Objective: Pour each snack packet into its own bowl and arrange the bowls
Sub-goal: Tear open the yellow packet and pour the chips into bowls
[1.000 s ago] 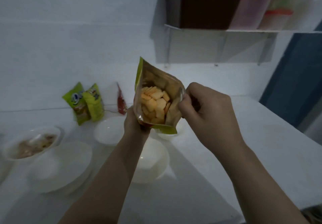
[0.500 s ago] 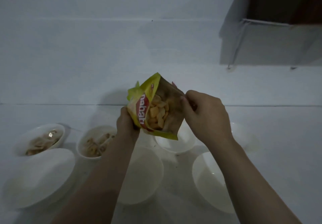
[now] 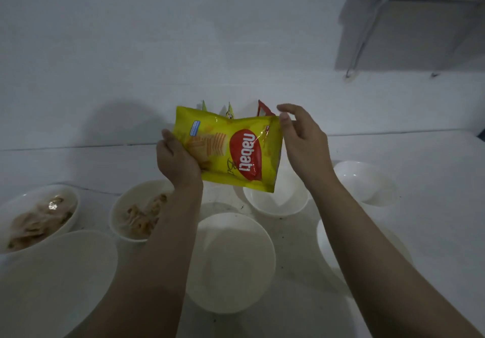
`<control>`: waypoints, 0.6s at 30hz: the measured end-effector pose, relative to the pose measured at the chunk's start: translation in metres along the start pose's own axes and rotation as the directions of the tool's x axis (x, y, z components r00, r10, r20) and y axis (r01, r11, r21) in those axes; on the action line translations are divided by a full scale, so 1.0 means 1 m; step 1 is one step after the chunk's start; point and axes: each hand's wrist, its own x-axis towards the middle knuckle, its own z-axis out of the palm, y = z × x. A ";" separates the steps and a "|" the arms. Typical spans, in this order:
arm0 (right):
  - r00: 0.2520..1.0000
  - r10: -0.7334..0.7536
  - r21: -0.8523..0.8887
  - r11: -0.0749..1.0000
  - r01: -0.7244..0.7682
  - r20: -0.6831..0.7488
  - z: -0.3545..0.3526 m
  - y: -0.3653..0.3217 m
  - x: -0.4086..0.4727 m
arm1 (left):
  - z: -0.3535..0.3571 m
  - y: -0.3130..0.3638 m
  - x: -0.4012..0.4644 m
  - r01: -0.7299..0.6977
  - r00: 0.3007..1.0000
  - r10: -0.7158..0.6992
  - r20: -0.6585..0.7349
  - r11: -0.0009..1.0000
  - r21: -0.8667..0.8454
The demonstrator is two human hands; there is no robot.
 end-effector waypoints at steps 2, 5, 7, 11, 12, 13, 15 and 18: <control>0.999 -0.013 -0.068 0.998 0.010 -0.050 0.002 0.012 0.006 | 0.001 -0.002 -0.002 -0.065 0.998 0.065 0.004 0.998 0.013; 0.996 -0.037 -0.154 0.988 0.024 -0.086 0.002 0.029 0.009 | 0.002 0.000 -0.009 -0.163 0.986 0.162 0.023 0.987 0.015; 0.995 -0.044 -0.219 0.976 0.023 -0.092 0.001 0.037 0.010 | 0.003 0.004 -0.014 -0.225 0.974 0.225 0.034 0.974 0.010; 0.998 -0.012 -0.294 0.956 -0.005 -0.054 -0.004 0.050 0.013 | 0.005 0.009 -0.019 -0.317 0.945 0.315 0.087 0.949 -0.002; 0.999 -0.003 -0.307 0.952 -0.010 -0.042 -0.005 0.052 0.014 | 0.006 0.010 -0.019 -0.332 0.938 0.331 0.102 0.943 -0.003; 0.999 0.003 -0.318 0.948 -0.013 -0.032 -0.005 0.054 0.016 | 0.006 0.010 -0.020 -0.345 0.932 0.343 0.114 0.939 -0.004; 1.000 -0.004 -0.341 0.940 -0.004 -0.021 -0.004 0.057 0.018 | 0.007 0.010 -0.019 -0.362 0.923 0.360 0.137 0.932 -0.005; 1.000 -0.009 -0.329 0.944 0.004 -0.014 0.000 0.058 0.020 | 0.008 0.011 -0.018 -0.392 0.908 0.385 0.162 0.920 0.009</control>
